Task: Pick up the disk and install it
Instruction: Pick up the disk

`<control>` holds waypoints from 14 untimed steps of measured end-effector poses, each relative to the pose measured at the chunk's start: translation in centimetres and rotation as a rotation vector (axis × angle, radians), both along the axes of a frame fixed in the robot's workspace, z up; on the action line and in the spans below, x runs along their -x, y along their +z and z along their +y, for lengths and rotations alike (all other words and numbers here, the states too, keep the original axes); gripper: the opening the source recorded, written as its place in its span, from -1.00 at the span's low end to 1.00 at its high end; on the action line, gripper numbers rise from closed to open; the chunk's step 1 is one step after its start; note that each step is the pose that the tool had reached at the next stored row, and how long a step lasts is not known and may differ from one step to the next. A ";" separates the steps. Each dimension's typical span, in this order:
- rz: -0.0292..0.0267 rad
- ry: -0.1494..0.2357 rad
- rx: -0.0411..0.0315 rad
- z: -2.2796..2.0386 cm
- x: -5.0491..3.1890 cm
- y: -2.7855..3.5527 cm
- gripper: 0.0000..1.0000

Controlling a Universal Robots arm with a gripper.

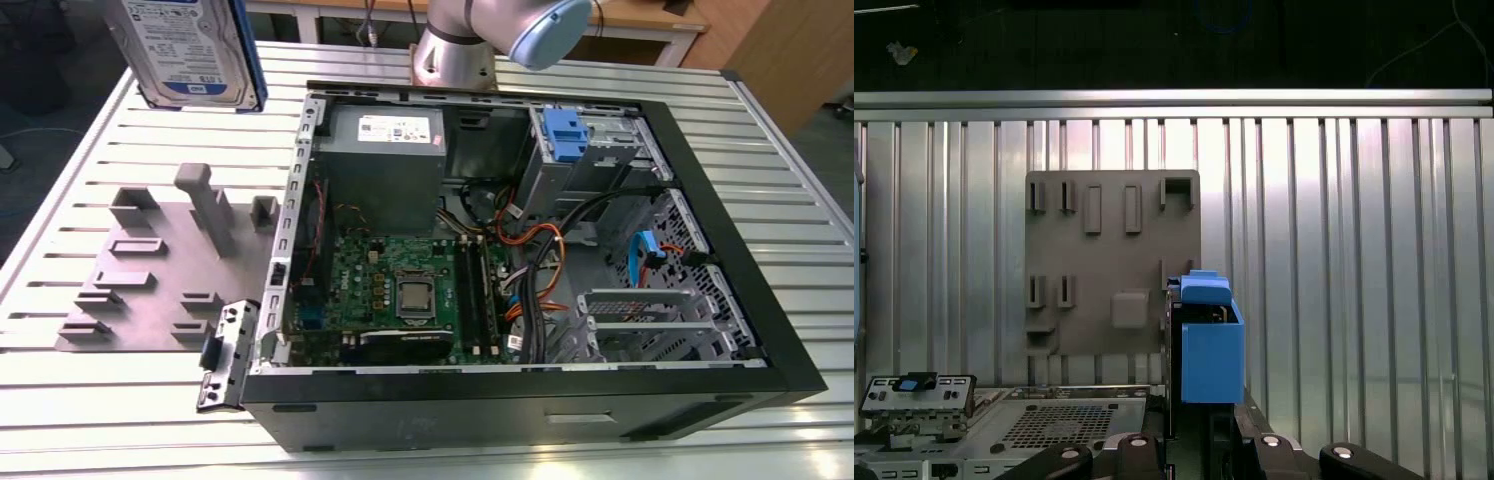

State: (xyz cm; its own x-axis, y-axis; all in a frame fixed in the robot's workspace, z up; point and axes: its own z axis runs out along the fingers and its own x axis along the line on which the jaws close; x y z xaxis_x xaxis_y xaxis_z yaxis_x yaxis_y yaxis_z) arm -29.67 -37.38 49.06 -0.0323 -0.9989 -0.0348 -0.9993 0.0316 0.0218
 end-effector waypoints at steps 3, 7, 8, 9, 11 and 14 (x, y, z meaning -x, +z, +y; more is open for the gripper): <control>0.0000 0.000 0.0000 0.00 -0.14 0.00 -0.30; 0.0000 0.000 0.0000 0.00 -0.31 0.00 -0.30; 0.0000 0.000 0.0000 0.00 -0.35 0.00 -0.30; 0.0001 0.000 0.0000 0.00 -0.40 0.00 -0.30; 0.0000 0.000 0.0000 0.00 -0.48 0.00 -0.30; 0.0000 0.000 0.0000 0.00 -0.61 0.00 -0.30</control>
